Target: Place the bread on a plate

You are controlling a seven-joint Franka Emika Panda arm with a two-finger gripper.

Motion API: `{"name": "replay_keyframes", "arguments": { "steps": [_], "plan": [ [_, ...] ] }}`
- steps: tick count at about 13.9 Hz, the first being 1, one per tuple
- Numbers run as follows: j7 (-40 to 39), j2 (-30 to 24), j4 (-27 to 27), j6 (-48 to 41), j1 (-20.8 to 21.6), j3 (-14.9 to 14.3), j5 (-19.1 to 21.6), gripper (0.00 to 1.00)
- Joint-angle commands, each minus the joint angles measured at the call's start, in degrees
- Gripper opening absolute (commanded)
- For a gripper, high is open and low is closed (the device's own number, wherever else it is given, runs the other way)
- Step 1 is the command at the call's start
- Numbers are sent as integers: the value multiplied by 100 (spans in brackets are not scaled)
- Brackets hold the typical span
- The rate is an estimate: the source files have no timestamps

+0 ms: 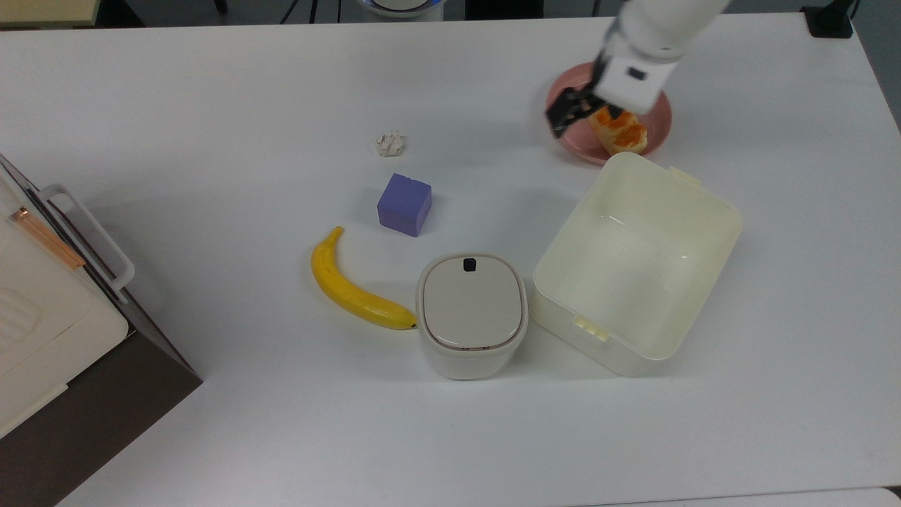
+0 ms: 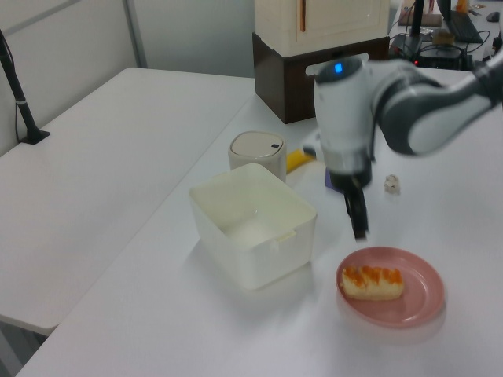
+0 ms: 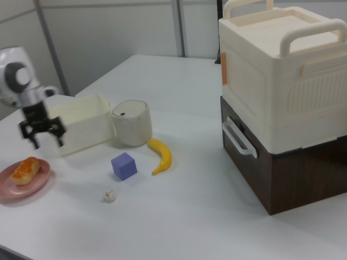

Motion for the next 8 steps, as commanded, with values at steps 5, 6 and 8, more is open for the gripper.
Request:
{"name": "replay_keyframes", "arguments": {
  "steps": [5,6,8],
  "plan": [
    [-11,-476,443,-220,-1019,-1069,-14,100],
    [-38,-476,513,-229,-1124,-1105,12,100],
    [-64,-494,601,-221,-1440,-1105,74,100]
  ]
}}
